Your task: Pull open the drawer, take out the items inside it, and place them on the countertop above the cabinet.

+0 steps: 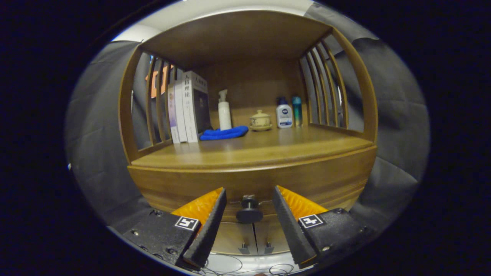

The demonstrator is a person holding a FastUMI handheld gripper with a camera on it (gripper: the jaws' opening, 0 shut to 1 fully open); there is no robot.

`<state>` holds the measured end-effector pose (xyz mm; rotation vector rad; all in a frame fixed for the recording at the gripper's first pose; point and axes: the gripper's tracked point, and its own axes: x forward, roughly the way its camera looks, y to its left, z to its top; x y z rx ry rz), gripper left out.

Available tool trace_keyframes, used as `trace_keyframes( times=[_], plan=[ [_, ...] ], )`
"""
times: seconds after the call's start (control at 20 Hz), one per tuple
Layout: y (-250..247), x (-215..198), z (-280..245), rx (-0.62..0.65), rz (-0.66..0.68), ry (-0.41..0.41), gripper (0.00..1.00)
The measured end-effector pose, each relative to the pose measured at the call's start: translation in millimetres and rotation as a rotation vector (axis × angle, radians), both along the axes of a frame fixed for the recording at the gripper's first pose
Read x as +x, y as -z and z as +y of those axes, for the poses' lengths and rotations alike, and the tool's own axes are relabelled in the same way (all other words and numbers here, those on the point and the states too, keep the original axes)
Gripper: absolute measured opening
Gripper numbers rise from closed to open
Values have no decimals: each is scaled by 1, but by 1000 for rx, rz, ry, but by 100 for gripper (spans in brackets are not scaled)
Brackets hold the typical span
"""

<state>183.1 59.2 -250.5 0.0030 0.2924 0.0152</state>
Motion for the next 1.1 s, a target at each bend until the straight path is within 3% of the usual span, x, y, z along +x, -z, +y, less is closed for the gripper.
trace_keyframes(
  times=[0.15, 0.5, 1.1],
  plan=[
    [17, 7, -2, -8, 11, 8, 77],
    [40, 16, -5, -13, 69, 35, 53],
    [42, 3, -8, 2, 88, 77, 39]
  ],
)
